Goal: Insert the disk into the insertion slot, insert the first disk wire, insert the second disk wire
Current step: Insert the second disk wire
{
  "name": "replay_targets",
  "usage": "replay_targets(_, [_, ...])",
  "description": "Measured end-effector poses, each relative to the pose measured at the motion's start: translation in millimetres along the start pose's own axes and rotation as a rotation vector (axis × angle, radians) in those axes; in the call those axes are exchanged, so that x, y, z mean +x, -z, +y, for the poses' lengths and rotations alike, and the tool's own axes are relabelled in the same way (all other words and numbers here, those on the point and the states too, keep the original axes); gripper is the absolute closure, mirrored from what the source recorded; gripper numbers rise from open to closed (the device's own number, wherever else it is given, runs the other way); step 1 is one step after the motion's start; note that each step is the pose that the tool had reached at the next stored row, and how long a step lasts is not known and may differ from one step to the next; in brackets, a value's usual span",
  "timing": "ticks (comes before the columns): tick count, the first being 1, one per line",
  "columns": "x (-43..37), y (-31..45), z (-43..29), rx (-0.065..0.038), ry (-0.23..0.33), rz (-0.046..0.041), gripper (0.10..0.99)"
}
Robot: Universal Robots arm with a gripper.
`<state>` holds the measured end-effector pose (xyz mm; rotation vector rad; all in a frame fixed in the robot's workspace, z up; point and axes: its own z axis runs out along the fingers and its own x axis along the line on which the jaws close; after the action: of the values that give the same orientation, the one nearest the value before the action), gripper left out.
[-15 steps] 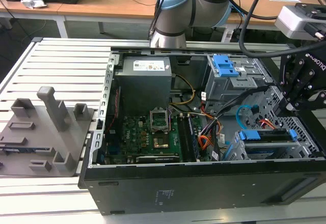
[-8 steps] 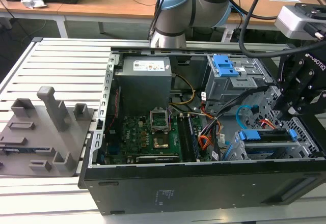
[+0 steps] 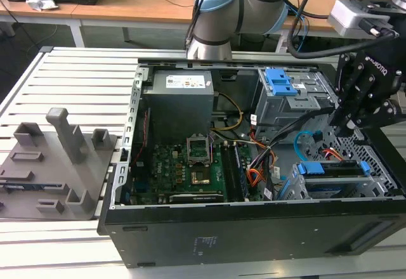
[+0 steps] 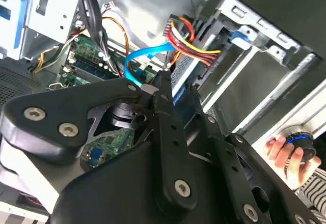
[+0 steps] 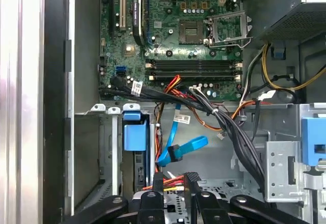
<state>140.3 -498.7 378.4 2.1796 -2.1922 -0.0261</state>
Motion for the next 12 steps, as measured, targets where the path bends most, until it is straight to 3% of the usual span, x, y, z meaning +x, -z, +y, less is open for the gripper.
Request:
replay_targets(2, [-1.8, -8.3, 12.9, 0.000, 0.008, 0.0003, 0.784])
replay_targets(4, [-1.9, -13.3, 19.2, 0.000, 0.017, 0.0007, 0.784])
replay_targets(8, [-2.0, -16.0, 20.9, 0.001, 0.059, 0.0077, 0.784])
replay_targets(12, [-2.0, -16.1, 21.0, 0.001, 0.061, 0.0086, 0.796])
